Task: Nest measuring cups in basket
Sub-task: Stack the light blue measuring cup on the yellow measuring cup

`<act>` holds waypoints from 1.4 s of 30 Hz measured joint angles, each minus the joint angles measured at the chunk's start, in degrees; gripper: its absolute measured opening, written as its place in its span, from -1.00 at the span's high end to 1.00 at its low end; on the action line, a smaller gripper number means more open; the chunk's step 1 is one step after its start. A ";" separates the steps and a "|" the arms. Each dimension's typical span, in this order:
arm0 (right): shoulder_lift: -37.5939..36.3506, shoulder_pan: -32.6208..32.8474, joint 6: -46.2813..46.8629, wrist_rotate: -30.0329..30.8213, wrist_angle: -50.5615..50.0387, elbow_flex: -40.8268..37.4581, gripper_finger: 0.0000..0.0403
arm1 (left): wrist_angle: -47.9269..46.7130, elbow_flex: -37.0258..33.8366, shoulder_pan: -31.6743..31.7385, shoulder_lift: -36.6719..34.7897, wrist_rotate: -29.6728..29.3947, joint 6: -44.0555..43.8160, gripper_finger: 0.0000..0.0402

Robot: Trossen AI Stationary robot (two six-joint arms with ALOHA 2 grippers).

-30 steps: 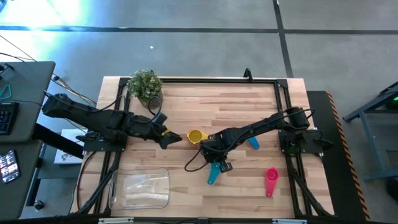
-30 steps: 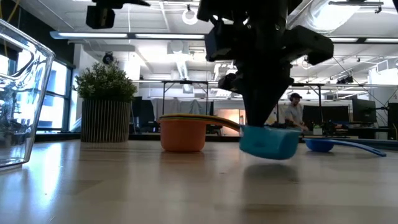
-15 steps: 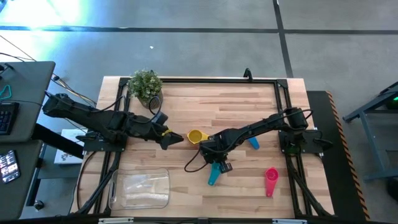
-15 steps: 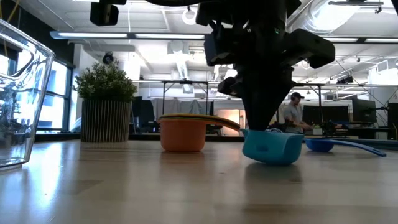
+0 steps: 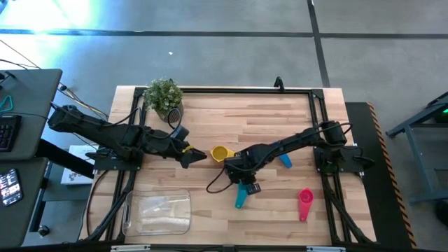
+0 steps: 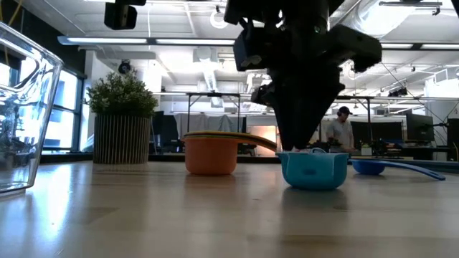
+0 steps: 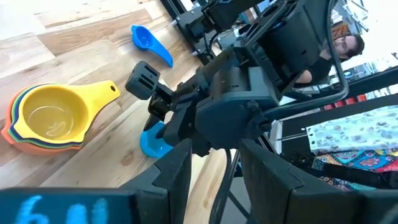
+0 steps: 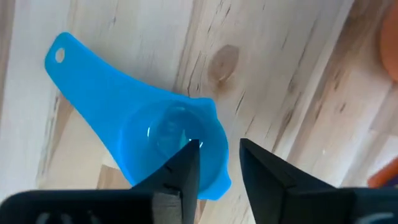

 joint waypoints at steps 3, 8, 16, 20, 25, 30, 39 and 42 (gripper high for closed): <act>0.00 0.01 1.82 -0.01 -3.49 2.52 0.43 | -0.01 0.00 0.02 0.00 0.00 0.58 0.36; -0.04 0.01 5.83 0.00 -10.55 7.89 0.41 | -0.13 0.00 0.04 0.00 0.00 2.39 0.36; -0.07 0.27 10.52 3.92 -17.67 17.56 0.42 | -0.12 0.00 0.04 0.00 -0.46 4.55 0.36; -0.08 0.22 13.90 8.64 -23.56 24.17 0.42 | -0.13 0.00 0.04 0.00 -1.38 4.38 0.36; -0.09 0.18 19.75 15.83 -32.29 33.10 0.42 | -0.12 0.00 0.04 0.00 -1.97 2.03 0.36; -0.09 0.18 23.89 23.69 -40.49 42.22 0.42 | 0.11 0.00 0.04 0.00 -1.97 6.22 0.36; -4.43 0.07 23.45 32.04 -42.13 52.40 0.42 | 0.38 0.00 0.57 0.00 -2.03 8.74 0.36; -9.57 0.09 25.00 37.24 -42.13 49.91 0.42 | 0.37 0.00 0.59 0.19 -2.43 6.04 0.36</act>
